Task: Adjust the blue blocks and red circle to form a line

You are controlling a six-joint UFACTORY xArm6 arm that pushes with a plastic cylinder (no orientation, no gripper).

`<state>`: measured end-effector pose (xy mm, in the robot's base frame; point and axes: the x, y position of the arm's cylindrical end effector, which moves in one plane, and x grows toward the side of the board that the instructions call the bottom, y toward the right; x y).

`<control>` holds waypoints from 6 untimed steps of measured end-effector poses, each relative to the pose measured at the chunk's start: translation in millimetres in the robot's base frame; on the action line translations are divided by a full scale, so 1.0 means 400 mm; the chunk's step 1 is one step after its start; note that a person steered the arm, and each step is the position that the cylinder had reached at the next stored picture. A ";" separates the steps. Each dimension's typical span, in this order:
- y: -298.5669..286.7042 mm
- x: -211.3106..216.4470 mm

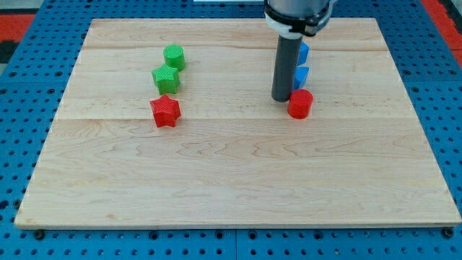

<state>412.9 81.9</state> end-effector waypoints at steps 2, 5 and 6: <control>-0.105 0.073; 0.096 0.179; 0.096 0.100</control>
<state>453.1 120.2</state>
